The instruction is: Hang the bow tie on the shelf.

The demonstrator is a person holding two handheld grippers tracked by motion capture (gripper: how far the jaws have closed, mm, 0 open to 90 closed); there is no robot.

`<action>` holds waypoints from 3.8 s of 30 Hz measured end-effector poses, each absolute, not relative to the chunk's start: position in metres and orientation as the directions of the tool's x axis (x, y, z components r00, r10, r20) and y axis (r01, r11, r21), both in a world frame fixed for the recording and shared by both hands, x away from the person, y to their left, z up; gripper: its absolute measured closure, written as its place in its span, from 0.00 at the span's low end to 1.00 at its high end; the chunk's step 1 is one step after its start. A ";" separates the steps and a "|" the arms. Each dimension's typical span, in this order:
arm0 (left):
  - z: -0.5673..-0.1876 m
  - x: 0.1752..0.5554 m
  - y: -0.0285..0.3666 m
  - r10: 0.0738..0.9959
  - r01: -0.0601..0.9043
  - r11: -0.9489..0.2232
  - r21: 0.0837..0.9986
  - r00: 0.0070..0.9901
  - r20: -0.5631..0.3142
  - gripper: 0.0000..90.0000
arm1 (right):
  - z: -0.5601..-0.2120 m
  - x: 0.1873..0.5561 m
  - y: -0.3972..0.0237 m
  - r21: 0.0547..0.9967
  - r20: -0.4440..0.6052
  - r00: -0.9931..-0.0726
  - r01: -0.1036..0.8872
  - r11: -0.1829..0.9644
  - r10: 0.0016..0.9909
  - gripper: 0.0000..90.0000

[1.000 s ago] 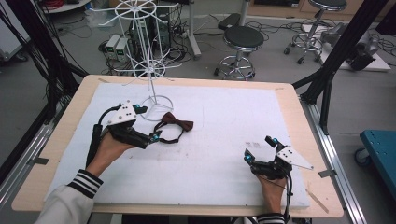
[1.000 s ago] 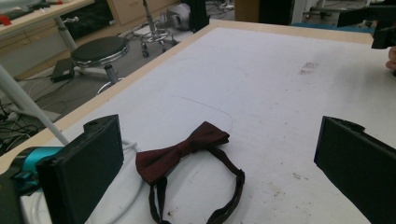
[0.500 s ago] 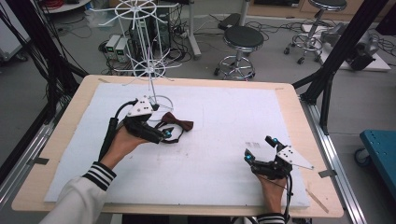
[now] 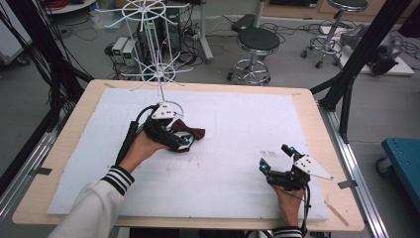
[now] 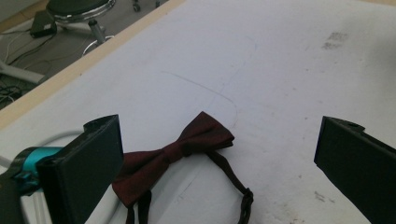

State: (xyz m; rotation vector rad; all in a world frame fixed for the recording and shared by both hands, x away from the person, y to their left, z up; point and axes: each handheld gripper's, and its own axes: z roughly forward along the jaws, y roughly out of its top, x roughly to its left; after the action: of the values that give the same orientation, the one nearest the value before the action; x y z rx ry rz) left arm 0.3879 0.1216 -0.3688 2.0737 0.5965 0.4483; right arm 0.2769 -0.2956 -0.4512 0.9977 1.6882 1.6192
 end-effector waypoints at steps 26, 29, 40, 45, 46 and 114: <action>-0.383 0.424 0.096 0.583 0.322 -0.571 0.755 0.807 0.097 0.02 | -0.451 0.277 -0.296 0.992 0.088 -0.545 0.120 -0.026 0.834 0.01; -0.386 0.429 0.095 0.579 0.316 -0.578 0.752 0.808 0.106 0.02 | -0.451 0.277 -0.296 0.993 0.086 -0.544 0.118 -0.025 0.835 0.01; -0.402 0.439 0.093 0.567 0.321 -0.621 0.715 0.814 0.127 0.09 | -0.451 0.277 -0.296 0.993 0.090 -0.546 0.119 -0.030 0.833 0.01; -0.410 0.443 0.093 0.564 0.331 -0.639 0.694 0.816 0.130 0.09 | -0.451 0.277 -0.296 0.993 0.090 -0.546 0.119 -0.030 0.833 0.01; -0.410 0.443 0.093 0.564 0.331 -0.639 0.694 0.816 0.130 0.09 | -0.451 0.277 -0.296 0.993 0.090 -0.546 0.119 -0.030 0.833 0.01; -0.418 0.434 0.087 0.575 0.314 -0.727 0.611 0.766 0.289 0.85 | -0.452 0.277 -0.298 0.992 0.099 -0.548 0.117 -0.041 0.831 0.01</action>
State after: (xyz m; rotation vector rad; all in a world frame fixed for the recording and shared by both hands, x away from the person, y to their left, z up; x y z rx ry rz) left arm 0.4342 0.0866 -0.4178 2.4153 0.6649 0.6359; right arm 0.2766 -0.2977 -0.4515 1.0053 1.6779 1.6412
